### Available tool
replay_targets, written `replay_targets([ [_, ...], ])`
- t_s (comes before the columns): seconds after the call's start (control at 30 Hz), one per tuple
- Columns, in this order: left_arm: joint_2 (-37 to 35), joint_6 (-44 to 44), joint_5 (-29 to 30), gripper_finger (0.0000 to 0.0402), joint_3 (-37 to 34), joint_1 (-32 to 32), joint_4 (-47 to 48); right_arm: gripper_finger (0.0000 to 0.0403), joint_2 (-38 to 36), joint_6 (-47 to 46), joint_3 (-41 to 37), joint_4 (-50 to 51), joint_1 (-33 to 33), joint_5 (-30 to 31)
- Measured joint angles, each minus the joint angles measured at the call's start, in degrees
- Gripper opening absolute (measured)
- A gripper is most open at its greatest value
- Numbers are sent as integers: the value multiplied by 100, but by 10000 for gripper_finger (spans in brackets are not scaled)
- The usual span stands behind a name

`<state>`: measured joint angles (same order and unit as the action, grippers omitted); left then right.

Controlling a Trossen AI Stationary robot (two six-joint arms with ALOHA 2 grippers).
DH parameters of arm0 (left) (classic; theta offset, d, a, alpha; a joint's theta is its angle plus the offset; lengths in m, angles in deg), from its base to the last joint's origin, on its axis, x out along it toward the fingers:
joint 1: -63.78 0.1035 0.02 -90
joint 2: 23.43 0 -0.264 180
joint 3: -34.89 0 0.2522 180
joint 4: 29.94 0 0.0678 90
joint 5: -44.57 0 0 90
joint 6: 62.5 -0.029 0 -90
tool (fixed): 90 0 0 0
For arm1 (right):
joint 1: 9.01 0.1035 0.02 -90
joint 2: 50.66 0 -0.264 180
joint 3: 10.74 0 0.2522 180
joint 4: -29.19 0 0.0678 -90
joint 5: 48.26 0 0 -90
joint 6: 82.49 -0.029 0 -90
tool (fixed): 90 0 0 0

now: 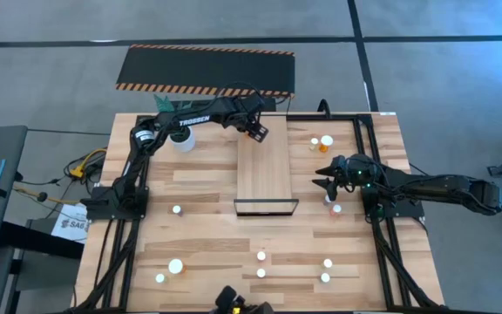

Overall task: Pick and place medicine bottles onto shelf by color
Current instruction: Put the middle orange pill bottle on the shelf

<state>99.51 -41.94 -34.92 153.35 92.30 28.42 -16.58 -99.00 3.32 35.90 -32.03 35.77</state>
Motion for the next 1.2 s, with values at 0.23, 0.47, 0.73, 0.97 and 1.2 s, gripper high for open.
replay_targets([
  [0.23, 0, 2, 22, 199, 0, 43, -27, 246, 0, 0, 1, 0, 0, 1],
  [0.47, 0, 7, 31, 199, 0, 45, -39, 246, 0, -1, 2, 0, 0, 0],
  [0.73, 0, 13, 35, 218, 1, 45, -35, 246, 1, -1, 0, -1, 0, 0],
  [0.97, 0, 20, 42, 261, 2, 45, -26, 246, 2, -2, 2, 1, 0, 2],
  [1.2, -5, 13, 18, 306, 241, 5, 367, 246, 2, -2, 2, 1, 0, 2],
])
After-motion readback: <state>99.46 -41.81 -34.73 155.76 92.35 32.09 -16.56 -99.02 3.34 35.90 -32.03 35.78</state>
